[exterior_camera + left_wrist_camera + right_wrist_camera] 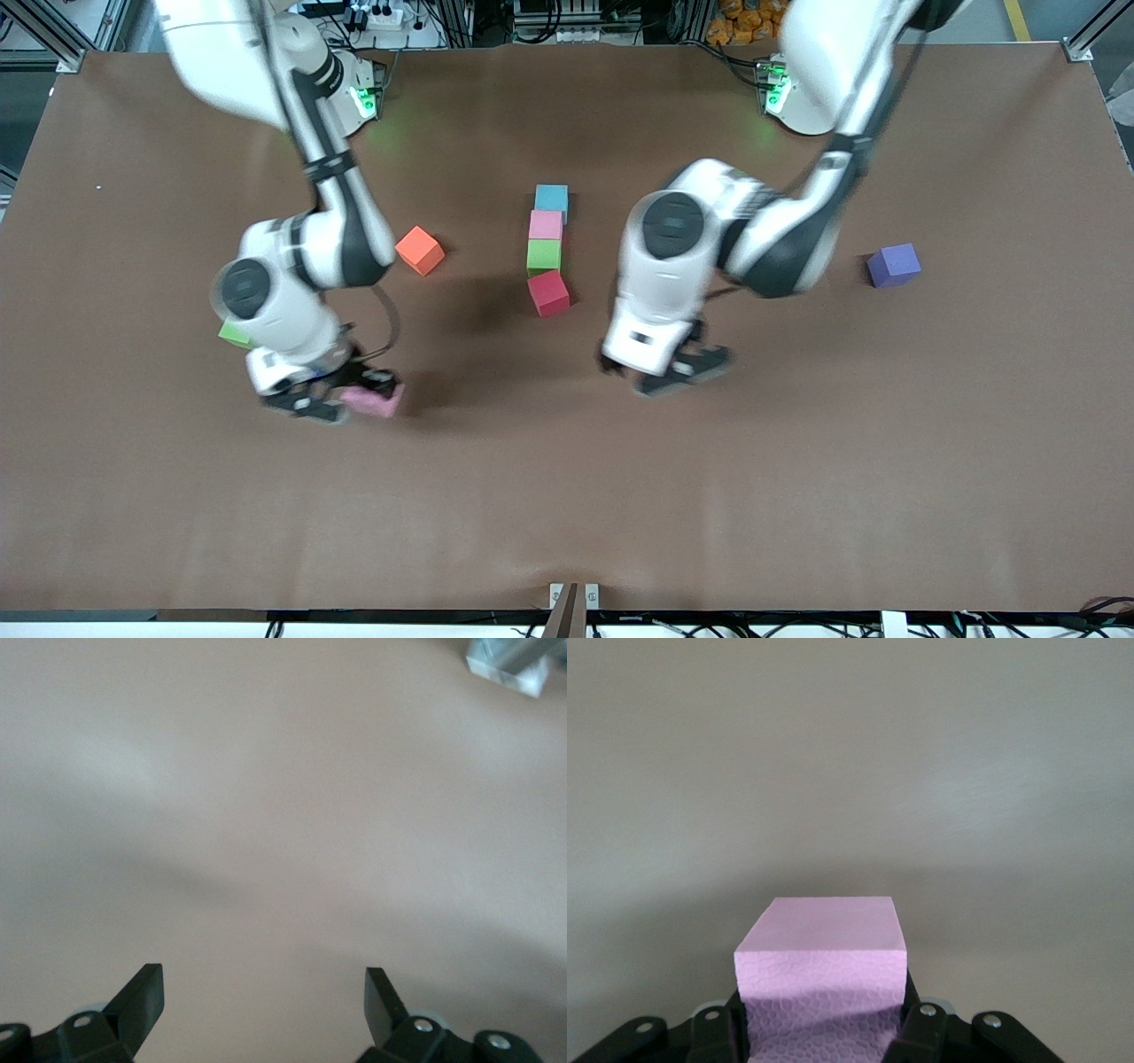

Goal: Arrange blocks into number 1
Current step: 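Place the pink cube below crimson while the left gripper withdraws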

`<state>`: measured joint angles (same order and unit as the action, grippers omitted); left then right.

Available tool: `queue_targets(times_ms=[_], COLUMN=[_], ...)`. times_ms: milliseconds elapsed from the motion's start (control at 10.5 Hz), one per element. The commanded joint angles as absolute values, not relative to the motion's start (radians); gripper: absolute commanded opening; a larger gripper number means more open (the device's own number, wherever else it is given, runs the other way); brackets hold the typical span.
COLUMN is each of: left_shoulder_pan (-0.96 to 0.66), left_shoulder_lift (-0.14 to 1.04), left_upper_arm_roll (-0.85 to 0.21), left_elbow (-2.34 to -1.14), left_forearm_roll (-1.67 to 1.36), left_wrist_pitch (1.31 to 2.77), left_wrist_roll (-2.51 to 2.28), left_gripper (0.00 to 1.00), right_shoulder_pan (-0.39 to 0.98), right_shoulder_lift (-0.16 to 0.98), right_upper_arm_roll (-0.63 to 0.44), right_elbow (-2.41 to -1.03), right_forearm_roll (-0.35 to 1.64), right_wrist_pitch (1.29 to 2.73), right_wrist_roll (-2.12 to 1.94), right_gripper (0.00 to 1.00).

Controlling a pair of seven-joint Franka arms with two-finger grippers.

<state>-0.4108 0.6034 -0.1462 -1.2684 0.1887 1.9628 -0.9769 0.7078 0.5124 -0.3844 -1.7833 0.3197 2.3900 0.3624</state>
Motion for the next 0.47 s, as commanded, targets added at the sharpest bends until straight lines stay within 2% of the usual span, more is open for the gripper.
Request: queue_targets(times_ms=[0,379], left_shoulder_pan=[-0.3,-0.201], left_shoulder_lift=[0.56,0.554], left_upper_arm_roll=[-0.164,-0.164], left_elbow=[-1.301,-1.301], left_forearm_roll=[0.166,0.163], left_wrist_pitch=[1.942,1.928], left_wrist_roll=[-0.873,-0.764], left_gripper=[1.0,1.0], right_shoulder_pan=[0.785,0.948], right_shoulder_lift=[0.526,0.679], right_upper_arm_roll=[-0.402,-0.4], right_elbow=[-1.732,-1.556], right_forearm_roll=[0.327,0.337], right_wrist_pitch=[2.384,2.385], right_wrist_roll=[0.362,0.466], right_gripper=[0.6,0.6])
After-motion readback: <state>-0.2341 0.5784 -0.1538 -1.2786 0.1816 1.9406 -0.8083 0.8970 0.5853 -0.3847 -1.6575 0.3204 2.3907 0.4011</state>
